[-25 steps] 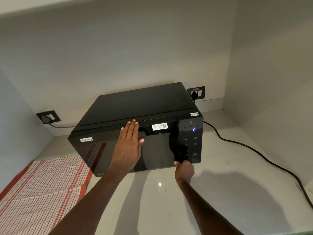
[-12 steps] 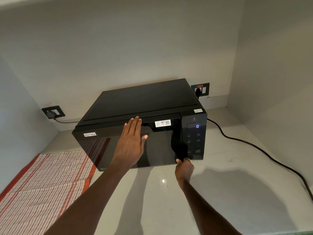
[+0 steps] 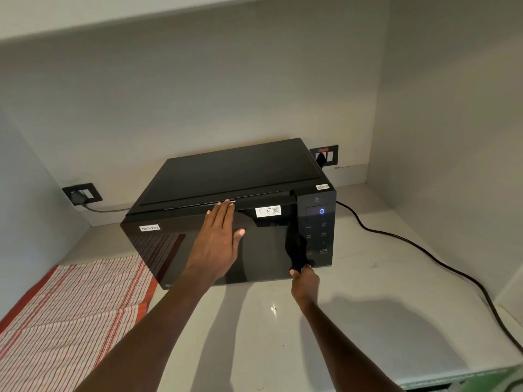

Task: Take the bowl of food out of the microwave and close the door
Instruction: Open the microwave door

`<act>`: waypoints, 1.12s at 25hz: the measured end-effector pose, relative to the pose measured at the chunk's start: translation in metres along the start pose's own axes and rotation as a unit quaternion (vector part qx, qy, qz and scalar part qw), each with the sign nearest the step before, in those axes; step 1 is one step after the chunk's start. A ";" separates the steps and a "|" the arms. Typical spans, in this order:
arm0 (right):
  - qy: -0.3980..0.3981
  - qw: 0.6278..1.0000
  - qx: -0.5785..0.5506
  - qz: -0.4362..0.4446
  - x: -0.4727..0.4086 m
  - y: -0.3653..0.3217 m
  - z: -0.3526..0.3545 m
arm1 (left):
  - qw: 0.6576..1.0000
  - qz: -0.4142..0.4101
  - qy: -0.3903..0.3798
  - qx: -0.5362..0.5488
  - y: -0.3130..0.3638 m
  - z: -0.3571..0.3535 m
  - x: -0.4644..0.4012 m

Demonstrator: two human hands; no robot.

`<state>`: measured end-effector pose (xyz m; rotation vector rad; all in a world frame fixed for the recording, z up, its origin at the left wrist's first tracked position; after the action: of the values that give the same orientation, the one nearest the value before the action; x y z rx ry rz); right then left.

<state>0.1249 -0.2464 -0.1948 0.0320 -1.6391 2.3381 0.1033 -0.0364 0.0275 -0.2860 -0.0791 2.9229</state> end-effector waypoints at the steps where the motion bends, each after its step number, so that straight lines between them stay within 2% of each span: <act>1: 0.002 1.000 0.001 -0.001 0.002 0.000 0.000 | 1.000 -0.004 0.000 0.003 0.000 0.001 0.002; 9: 0.007 1.000 0.028 -0.004 0.024 0.005 -0.002 | 1.000 -0.024 0.003 0.009 0.002 0.005 0.016; 17: 0.009 0.997 0.051 0.059 0.066 0.006 0.002 | 0.999 -0.037 0.000 0.026 -0.001 0.011 0.041; 23: -0.009 0.989 0.106 0.105 0.109 0.009 0.004 | 0.990 -0.039 0.010 0.137 -0.004 0.023 0.071; 28: -0.047 0.982 0.147 0.106 0.146 0.016 0.000 | 0.985 -0.047 0.016 0.167 -0.009 0.029 0.100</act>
<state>-0.0187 -0.2196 -0.1835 0.0290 -1.3811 2.7635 0.0033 -0.0081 0.0382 -0.2651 0.3866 2.7746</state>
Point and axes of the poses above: each hand's wrist, its own x-axis away from the middle knuckle, its own z-axis out of the back of the hand, y = z × x, the point moved 10 cm from there along -x, towards the middle knuckle, and after that the axes turned 11 degrees about -y, right-handed, at the moved point
